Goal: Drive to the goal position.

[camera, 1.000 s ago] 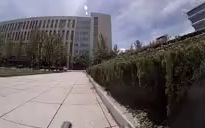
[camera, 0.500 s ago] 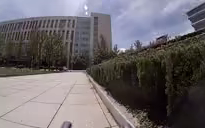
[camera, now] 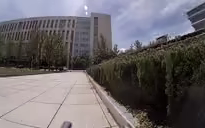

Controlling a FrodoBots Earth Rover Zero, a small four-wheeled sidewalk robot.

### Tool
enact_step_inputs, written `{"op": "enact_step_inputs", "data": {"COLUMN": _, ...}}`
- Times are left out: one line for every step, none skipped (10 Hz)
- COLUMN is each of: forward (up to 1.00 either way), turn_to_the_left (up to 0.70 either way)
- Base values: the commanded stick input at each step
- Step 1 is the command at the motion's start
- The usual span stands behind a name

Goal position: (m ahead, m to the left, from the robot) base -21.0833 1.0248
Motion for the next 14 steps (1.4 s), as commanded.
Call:
{"op": "enact_step_inputs", "data": {"forward": 0.1, "turn_to_the_left": 0.0}}
{"op": "enact_step_inputs", "data": {"forward": 0.1, "turn_to_the_left": 0.0}}
{"op": "enact_step_inputs", "data": {"forward": 0.1, "turn_to_the_left": 0.0}}
{"op": "enact_step_inputs", "data": {"forward": 0.1, "turn_to_the_left": 0.0}}
{"op": "enact_step_inputs", "data": {"forward": 0.1, "turn_to_the_left": 0.0}}
{"op": "enact_step_inputs", "data": {"forward": 0.1, "turn_to_the_left": 0.0}}
{"op": "enact_step_inputs", "data": {"forward": 0.1, "turn_to_the_left": 0.0}}
{"op": "enact_step_inputs", "data": {"forward": 0.1, "turn_to_the_left": 0.0}}
{"op": "enact_step_inputs", "data": {"forward": 0.1, "turn_to_the_left": 0.0}}
{"op": "enact_step_inputs", "data": {"forward": 0.1, "turn_to_the_left": 0.0}}
{"op": "enact_step_inputs", "data": {"forward": 0.1, "turn_to_the_left": 0.0}}
{"op": "enact_step_inputs", "data": {"forward": 0.1, "turn_to_the_left": 0.0}}
{"op": "enact_step_inputs", "data": {"forward": 0.1, "turn_to_the_left": 0.0}}
{"op": "enact_step_inputs", "data": {"forward": 0.1, "turn_to_the_left": 0.0}}
